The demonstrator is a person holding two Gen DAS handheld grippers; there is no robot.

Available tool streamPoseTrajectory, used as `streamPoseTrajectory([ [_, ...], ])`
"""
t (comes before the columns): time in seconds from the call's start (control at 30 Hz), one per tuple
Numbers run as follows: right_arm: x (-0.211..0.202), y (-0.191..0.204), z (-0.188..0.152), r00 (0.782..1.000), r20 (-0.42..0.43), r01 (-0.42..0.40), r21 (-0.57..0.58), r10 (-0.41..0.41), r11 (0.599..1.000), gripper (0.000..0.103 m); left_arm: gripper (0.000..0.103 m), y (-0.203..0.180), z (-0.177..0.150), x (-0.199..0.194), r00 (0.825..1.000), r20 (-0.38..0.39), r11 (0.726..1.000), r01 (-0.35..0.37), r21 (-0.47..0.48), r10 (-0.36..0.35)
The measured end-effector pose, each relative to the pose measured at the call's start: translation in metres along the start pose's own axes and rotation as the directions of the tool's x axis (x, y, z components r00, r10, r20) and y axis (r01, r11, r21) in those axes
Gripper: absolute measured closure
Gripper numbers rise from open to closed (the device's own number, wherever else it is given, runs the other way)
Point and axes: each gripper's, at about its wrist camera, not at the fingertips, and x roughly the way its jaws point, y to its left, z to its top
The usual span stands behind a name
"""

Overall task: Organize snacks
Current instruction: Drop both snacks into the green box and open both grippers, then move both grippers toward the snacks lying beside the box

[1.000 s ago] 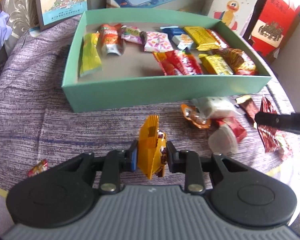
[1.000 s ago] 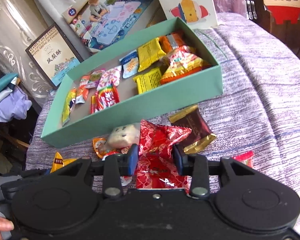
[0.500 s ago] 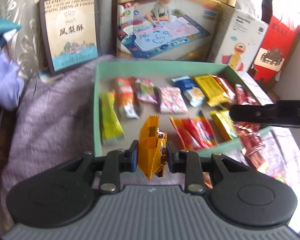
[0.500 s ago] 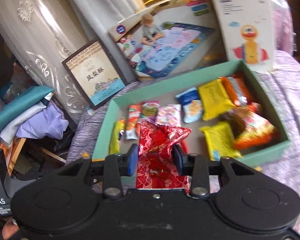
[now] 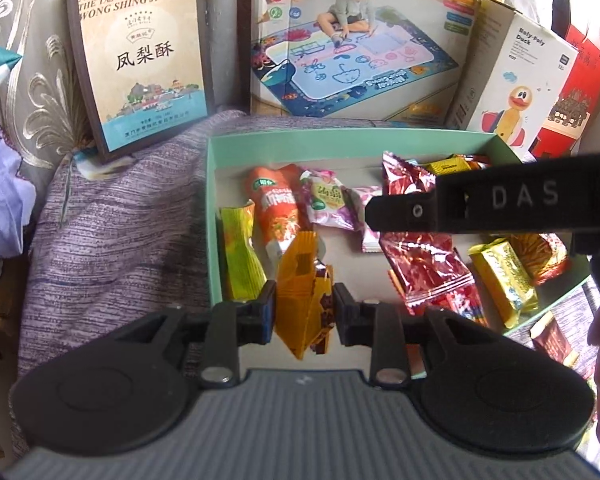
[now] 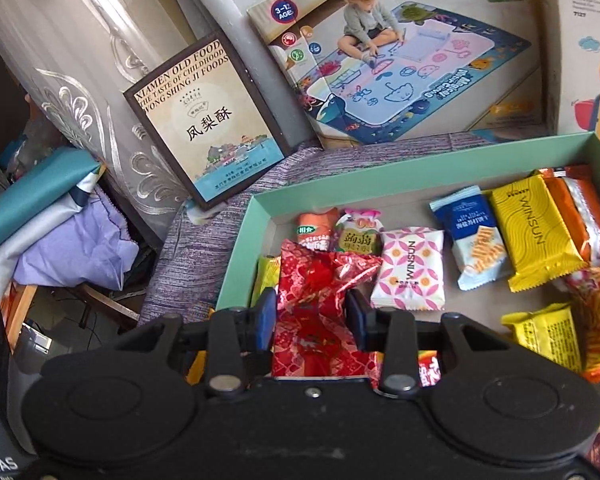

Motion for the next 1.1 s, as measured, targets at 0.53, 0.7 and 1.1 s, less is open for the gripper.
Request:
streamPoseTrajectory([
  [0.53, -0.030, -0.025, -0.019, 0.998, 0.038, 0.036, 0.095, -0.040, 0.995, 0.000, 0.000, -0.001, -0.009, -0.013, 0.997, 0.028, 0.995, -0.074, -0.072, 0.076],
  [0.7, -0.049, -0.023, -0.028, 0.998, 0.051, 0.038, 0.090, -0.043, 0.995, 0.000, 0.000, -0.010, -0.016, -0.027, 0.997, 0.034, 0.995, -0.065, -0.070, 0.068],
  [1.1, -0.099, -0.028, -0.073, 0.997, 0.049, 0.047, 0.095, -0.051, 0.994, 0.000, 0.000, -0.015, -0.055, -0.069, 0.998, 0.041, 0.995, -0.046, -0.087, 0.050],
])
